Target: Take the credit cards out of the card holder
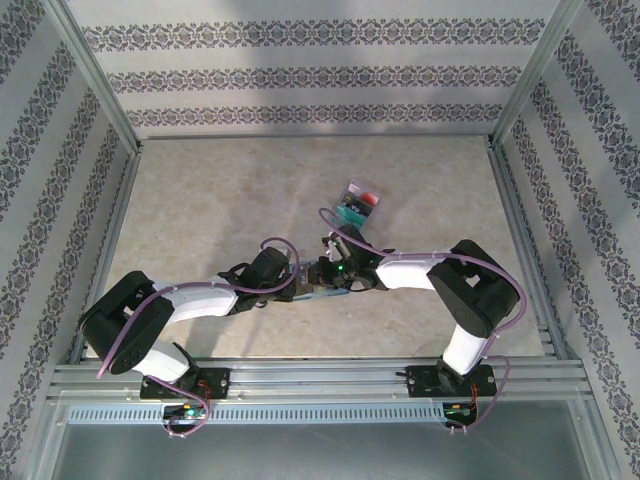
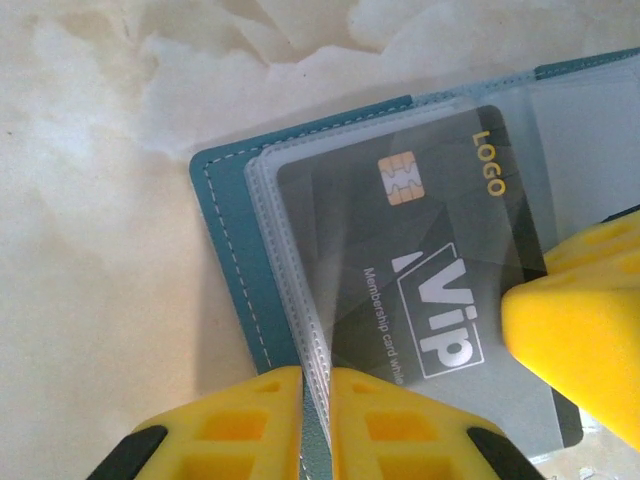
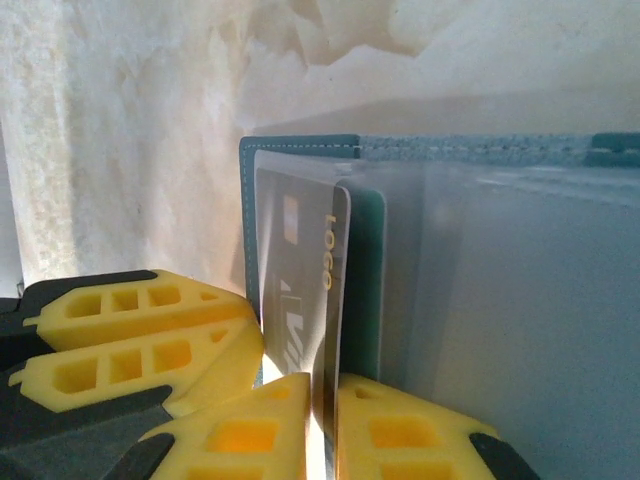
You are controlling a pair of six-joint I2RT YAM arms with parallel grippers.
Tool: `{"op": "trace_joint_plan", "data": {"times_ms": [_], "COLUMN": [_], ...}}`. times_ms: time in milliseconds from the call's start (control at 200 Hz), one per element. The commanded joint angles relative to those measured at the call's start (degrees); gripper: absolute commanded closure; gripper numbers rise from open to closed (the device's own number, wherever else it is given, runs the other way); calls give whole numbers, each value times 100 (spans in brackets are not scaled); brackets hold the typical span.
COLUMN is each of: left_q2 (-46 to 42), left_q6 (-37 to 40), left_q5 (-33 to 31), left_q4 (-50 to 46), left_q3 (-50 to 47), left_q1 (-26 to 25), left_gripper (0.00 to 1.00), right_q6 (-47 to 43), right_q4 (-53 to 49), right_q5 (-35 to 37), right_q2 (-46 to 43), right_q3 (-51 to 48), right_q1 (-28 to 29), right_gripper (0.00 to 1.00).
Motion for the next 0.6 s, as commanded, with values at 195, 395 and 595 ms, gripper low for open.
{"op": "trace_joint_plan", "data": {"times_ms": [195,395,595], "left_q2": [97,140,141], "left_q6": [-108,-98,-106], "left_q5": [-65,-56,-60], "left_q4": [-96,-102,-110], "left_q3": [5,36,29], "left_q1": [-91,-91,-91], "left_gripper": [85,85,85], "right_q6": [318,441,482], "right_q4": [1044,1329,1426], "right_q5": [-653,-815,-815], "right_q2": [-379,-288,-278], "right_q3": [-443,-485,-538], "right_q1": [-225,-237,-260], "right_gripper": [88,82,84]}}
